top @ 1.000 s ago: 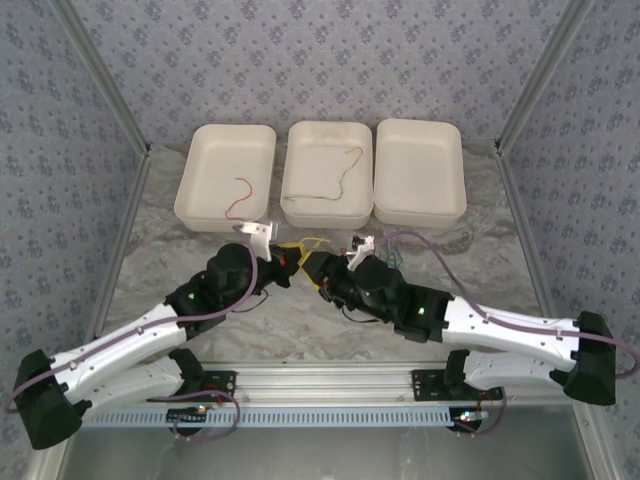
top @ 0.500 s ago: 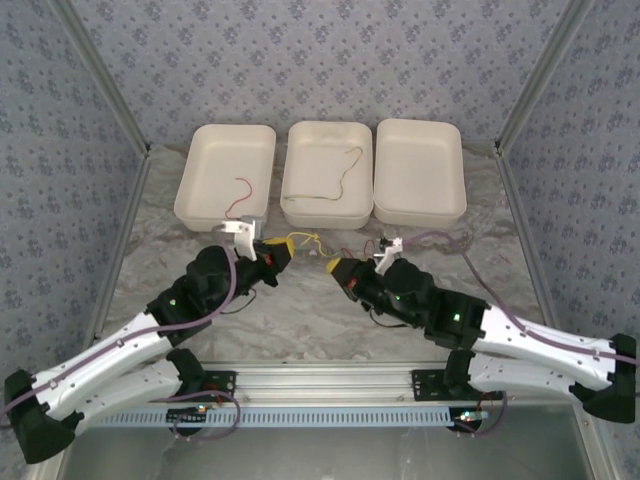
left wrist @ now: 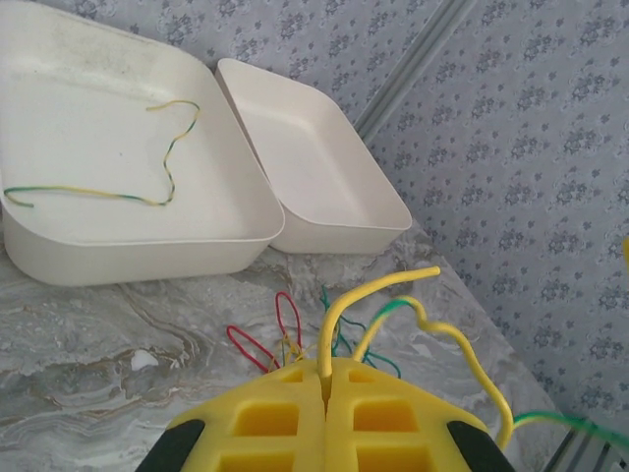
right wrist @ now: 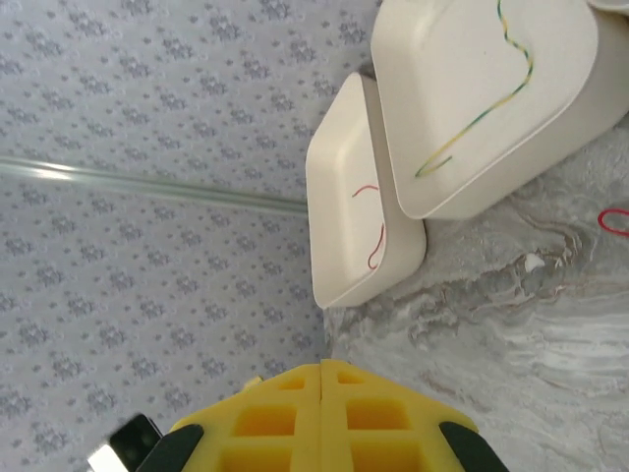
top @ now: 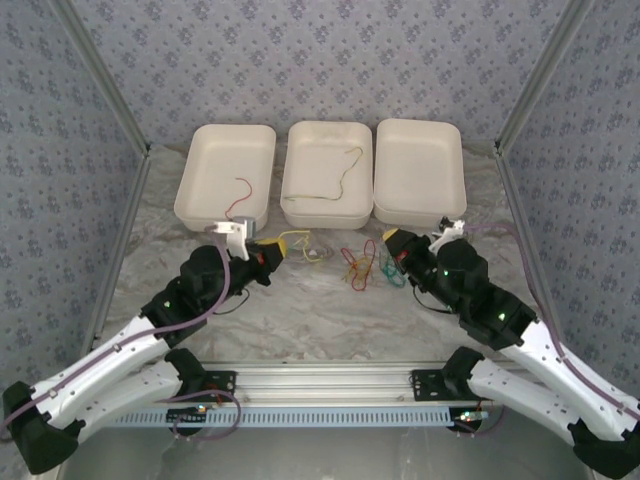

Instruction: Untangle the cables

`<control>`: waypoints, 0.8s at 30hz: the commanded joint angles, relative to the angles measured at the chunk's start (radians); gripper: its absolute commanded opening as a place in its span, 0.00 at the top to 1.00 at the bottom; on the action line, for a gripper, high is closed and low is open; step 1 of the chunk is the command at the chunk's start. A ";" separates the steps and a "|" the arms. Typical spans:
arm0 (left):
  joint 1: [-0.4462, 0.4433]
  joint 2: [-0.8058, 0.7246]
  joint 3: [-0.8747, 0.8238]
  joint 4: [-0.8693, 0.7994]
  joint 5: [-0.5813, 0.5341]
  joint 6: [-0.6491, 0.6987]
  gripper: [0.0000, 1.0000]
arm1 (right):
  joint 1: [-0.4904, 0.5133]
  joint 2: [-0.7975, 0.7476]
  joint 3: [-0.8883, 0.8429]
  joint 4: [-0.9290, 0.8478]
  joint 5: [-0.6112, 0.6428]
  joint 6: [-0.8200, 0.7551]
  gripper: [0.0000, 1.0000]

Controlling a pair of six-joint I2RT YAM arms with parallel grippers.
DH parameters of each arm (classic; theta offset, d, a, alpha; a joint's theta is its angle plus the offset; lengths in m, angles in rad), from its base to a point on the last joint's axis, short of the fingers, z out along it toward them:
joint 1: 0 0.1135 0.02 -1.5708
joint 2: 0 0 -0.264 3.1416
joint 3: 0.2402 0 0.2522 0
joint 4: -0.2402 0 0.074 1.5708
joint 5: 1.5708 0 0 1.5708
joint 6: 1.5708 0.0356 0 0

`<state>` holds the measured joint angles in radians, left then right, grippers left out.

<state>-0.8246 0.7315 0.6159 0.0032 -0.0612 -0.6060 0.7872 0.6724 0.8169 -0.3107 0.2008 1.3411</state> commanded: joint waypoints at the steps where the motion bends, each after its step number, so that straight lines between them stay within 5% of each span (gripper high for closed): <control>1: 0.004 -0.047 -0.027 0.089 -0.010 -0.047 1.00 | -0.029 0.006 0.009 -0.038 -0.056 -0.037 1.00; 5: 0.002 -0.045 -0.007 0.040 -0.012 -0.025 1.00 | -0.008 0.077 0.044 -0.065 -0.135 -0.153 0.98; 8: 0.003 -0.028 -0.001 0.035 0.003 -0.018 1.00 | 0.086 0.190 0.071 -0.039 -0.201 -0.200 0.71; 13: 0.002 -0.023 -0.008 0.048 -0.002 -0.010 1.00 | 0.265 0.239 0.031 0.152 -0.135 -0.043 0.50; 18: 0.002 -0.003 0.000 0.050 0.003 0.007 1.00 | 0.380 0.223 0.025 0.200 -0.009 0.080 0.43; 24: 0.001 -0.005 -0.017 0.089 0.006 0.015 1.00 | 0.402 0.228 -0.043 0.231 0.006 0.305 0.40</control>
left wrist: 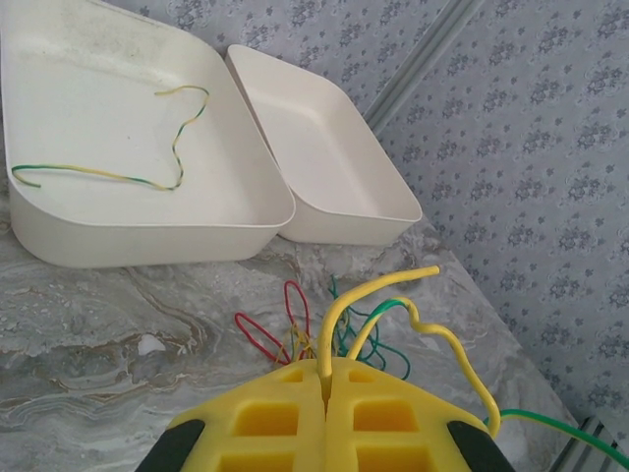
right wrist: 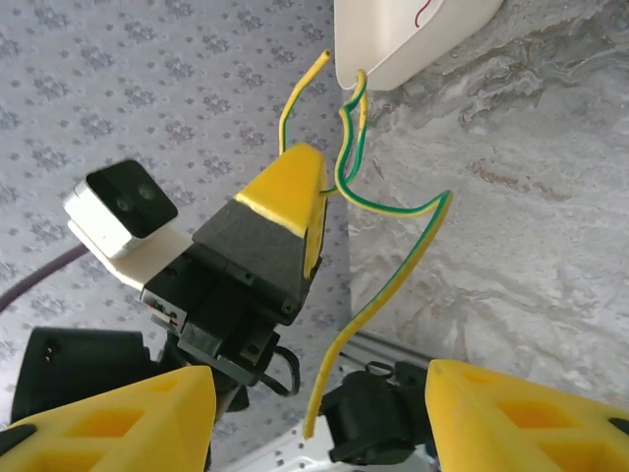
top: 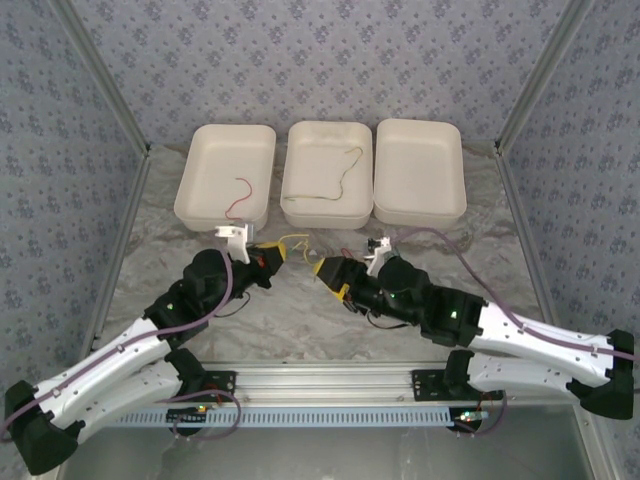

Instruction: Untangle the cables

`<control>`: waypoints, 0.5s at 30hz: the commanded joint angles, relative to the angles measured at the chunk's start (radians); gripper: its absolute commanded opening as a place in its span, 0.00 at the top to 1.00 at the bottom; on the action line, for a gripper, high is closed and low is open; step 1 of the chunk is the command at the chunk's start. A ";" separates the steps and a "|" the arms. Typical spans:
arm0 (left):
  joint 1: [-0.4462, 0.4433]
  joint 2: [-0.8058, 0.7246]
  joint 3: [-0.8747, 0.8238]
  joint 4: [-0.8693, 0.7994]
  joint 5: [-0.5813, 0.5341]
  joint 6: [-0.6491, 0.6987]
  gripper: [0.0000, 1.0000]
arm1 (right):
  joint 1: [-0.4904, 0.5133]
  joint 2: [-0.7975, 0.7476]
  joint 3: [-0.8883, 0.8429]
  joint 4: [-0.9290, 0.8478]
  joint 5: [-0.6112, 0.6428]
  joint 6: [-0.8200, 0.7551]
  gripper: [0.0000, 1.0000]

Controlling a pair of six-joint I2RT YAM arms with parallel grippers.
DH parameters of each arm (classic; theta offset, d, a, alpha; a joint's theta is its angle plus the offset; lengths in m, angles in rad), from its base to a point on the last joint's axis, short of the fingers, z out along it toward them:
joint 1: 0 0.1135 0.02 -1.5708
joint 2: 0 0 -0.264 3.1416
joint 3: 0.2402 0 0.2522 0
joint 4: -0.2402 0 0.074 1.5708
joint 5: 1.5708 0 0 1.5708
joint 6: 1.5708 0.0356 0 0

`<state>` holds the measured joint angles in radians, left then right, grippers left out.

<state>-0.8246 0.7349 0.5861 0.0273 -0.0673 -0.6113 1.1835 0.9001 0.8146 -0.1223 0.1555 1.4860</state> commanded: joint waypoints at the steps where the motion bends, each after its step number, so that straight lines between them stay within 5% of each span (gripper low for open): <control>1: -0.002 -0.011 0.006 0.078 0.014 0.022 1.00 | 0.004 0.003 -0.052 0.059 0.050 0.188 0.40; 15: -0.034 -0.008 -0.025 0.132 0.003 0.062 1.00 | -0.050 0.074 -0.014 0.165 -0.010 0.260 0.62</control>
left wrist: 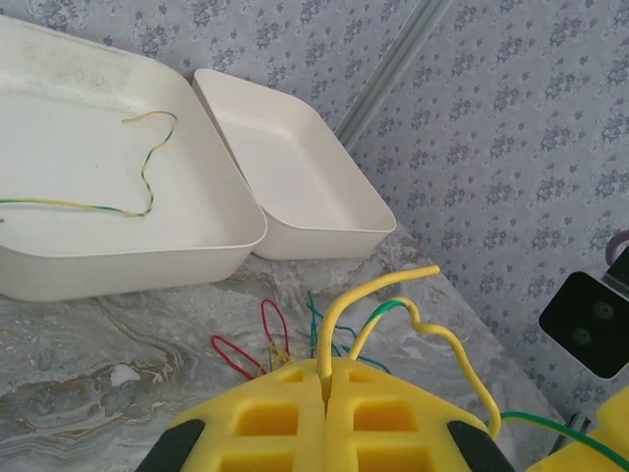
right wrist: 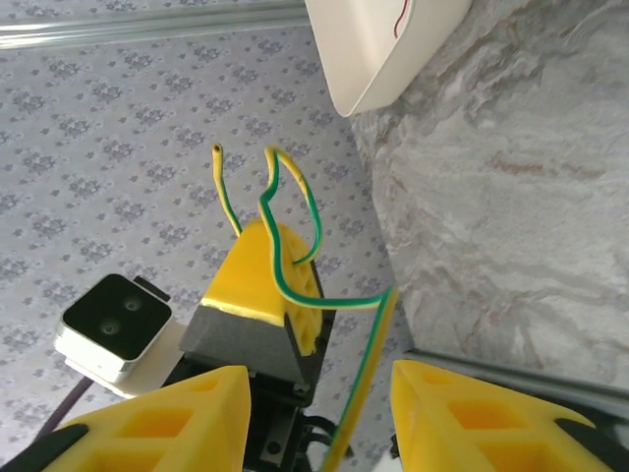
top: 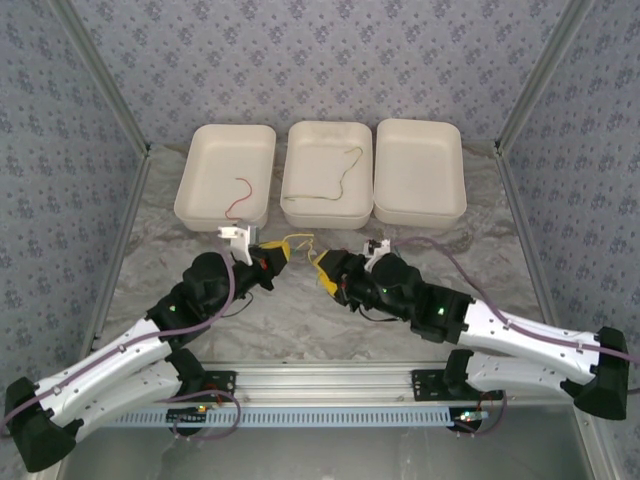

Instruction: Untangle the cables

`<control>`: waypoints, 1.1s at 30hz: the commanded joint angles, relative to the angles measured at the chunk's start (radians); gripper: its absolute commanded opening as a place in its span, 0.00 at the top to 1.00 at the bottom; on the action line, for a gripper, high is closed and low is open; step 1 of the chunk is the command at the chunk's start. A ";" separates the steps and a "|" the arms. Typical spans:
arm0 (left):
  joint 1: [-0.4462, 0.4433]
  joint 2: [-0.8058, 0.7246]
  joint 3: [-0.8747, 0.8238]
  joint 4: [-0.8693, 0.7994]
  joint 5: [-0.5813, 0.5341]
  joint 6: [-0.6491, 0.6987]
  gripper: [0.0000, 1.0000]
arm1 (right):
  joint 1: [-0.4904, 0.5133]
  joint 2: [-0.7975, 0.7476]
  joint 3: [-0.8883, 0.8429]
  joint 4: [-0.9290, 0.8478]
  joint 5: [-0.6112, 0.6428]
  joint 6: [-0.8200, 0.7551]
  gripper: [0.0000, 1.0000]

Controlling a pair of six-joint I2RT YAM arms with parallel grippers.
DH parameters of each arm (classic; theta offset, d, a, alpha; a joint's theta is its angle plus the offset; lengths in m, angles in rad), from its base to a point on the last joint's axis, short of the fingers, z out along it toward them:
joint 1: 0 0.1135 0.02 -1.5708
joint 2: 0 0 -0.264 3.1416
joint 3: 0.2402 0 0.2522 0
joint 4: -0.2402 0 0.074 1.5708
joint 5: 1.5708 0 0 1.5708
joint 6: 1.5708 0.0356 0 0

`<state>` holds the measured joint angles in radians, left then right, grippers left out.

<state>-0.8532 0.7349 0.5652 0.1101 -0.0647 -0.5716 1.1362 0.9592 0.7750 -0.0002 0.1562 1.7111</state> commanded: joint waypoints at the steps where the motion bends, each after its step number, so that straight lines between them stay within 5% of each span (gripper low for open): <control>1: -0.006 -0.008 -0.004 0.049 0.000 0.024 1.00 | -0.003 0.023 0.025 0.053 -0.017 0.036 0.67; 8: -0.007 -0.011 -0.006 0.048 -0.012 0.016 1.00 | 0.002 0.005 0.019 0.003 0.004 0.018 1.00; 15: 0.001 -0.092 0.033 0.025 -0.070 -0.055 1.00 | 0.000 -0.058 0.013 -0.221 0.047 -0.200 1.00; 19: 0.042 -0.082 0.089 0.014 -0.058 -0.115 1.00 | 0.011 0.032 0.070 -0.371 0.011 -0.402 1.00; 29: 0.168 0.056 0.098 0.285 0.036 -0.343 1.00 | 0.032 0.110 0.061 -0.281 0.122 -0.723 1.00; 33: 0.189 0.092 0.106 0.368 0.040 -0.405 1.00 | 0.035 0.200 0.144 -0.383 0.141 -0.809 1.00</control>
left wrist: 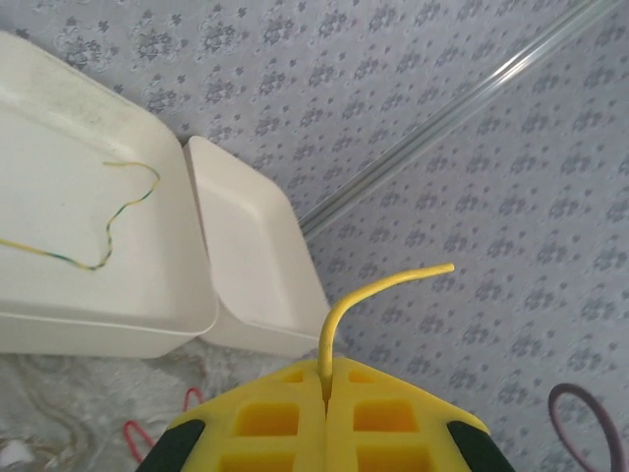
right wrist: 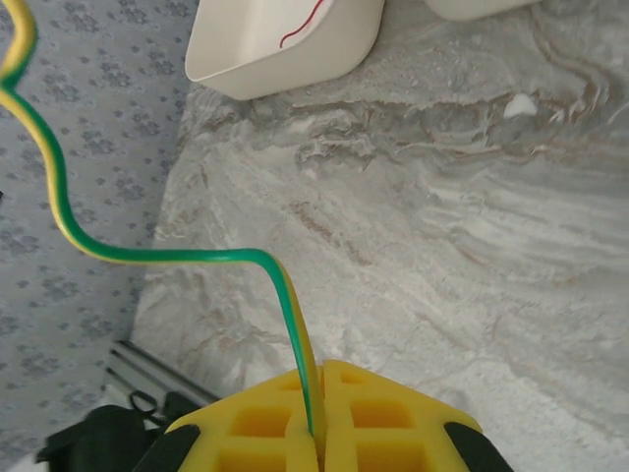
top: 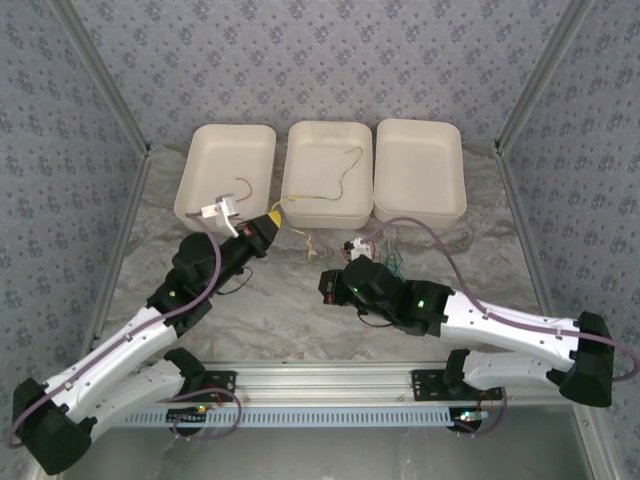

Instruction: Untangle the cables

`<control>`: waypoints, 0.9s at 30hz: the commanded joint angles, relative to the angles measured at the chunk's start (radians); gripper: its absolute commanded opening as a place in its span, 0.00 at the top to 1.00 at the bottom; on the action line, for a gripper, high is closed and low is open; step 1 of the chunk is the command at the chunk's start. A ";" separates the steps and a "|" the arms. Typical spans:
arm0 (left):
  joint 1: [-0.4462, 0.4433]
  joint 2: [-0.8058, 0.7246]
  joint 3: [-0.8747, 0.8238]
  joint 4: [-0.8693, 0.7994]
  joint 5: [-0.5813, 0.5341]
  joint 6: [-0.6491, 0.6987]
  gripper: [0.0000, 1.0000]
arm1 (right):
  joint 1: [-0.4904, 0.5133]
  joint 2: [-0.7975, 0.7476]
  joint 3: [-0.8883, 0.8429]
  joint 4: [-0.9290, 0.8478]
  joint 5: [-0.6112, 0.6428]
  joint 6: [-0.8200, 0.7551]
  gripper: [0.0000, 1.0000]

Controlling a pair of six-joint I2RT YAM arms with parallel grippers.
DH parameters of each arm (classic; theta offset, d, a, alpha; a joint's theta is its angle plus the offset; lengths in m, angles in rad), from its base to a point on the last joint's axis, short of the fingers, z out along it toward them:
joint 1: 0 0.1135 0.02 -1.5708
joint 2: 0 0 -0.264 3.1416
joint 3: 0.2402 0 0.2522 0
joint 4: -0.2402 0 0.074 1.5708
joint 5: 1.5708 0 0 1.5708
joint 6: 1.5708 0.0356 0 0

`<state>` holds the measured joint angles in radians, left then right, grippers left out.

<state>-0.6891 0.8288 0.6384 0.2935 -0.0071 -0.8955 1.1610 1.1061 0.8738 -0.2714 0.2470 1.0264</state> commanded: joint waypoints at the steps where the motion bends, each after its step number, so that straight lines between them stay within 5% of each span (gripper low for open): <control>1: 0.032 -0.001 0.046 0.180 -0.019 -0.086 1.00 | 0.014 0.077 0.056 -0.131 0.053 -0.133 1.00; 27: 0.225 0.046 0.175 0.176 -0.014 -0.386 1.00 | 0.195 0.398 0.173 -0.269 0.286 -0.433 1.00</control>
<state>-0.5114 0.8944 0.6888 0.3176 0.0643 -1.2240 1.3212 1.4685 1.0687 -0.3664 0.5461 0.6518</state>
